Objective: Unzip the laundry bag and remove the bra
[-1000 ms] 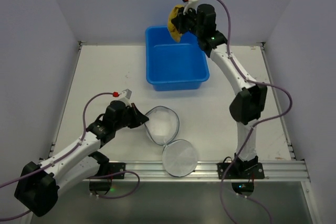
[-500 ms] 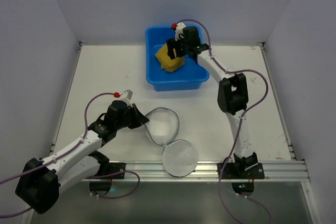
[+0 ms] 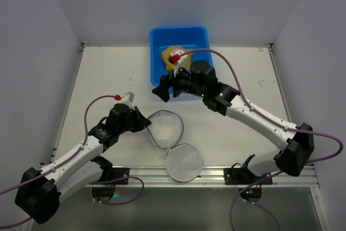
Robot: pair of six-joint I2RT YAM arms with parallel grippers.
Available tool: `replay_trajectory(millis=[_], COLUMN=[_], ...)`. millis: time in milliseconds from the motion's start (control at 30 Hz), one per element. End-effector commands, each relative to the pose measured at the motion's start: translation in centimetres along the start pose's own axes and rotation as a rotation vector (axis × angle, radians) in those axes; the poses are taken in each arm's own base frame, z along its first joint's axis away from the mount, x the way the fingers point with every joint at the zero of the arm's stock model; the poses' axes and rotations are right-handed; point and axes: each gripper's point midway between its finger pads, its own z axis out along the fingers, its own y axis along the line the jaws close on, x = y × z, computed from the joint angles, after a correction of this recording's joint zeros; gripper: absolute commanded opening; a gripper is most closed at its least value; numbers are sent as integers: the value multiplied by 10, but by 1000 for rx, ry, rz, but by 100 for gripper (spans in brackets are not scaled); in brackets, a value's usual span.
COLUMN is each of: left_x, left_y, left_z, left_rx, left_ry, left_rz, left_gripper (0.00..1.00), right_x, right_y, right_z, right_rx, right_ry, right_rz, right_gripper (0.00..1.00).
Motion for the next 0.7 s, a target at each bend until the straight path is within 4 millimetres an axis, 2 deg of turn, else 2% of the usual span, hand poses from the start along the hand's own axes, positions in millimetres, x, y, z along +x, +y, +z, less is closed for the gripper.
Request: replay_trajectory(millis=[0, 33, 67, 100, 200, 233, 300, 400, 433, 467, 600, 667], left_x=[-25, -27, -27, -30, -31, -30, -28, -25, -25, -25, -24, -23], left_y=[-6, -5, -5, -1, 2, 1, 0, -1, -1, 0, 4, 5], left_z=[-10, -12, -13, -14, -17, -17, -17, -16, -16, -15, -14, -12], left_rx=[-32, -37, -41, -62, -73, -69, -63, -56, -55, -59, -74, -82], left_ry=[-86, -94, -99, -113, -123, -124, -114, -98, -98, -97, -97, -93], left_rz=[42, 51, 52, 53, 53, 52, 48, 50, 48, 47, 43, 34], left_gripper=[0, 0, 0, 0, 0, 0, 0, 0, 0, 0, 0, 0], right_x=[84, 95, 118, 133, 172, 178, 192, 200, 209, 207, 216, 228], right_y=[35, 43, 47, 57, 64, 58, 56, 41, 35, 31, 31, 28], right_z=[5, 4, 3, 5, 14, 18, 28, 40, 44, 48, 57, 59], right_rx=[-49, -51, -51, -71, -57, -22, -3, 85, 121, 141, 146, 165], right_ry=[166, 181, 220, 250, 325, 325, 337, 332, 345, 329, 345, 365], right_rz=[122, 122, 138, 140, 176, 182, 198, 206, 208, 210, 224, 231], right_gripper=[81, 79, 76, 72, 66, 63, 62, 66, 70, 71, 83, 91])
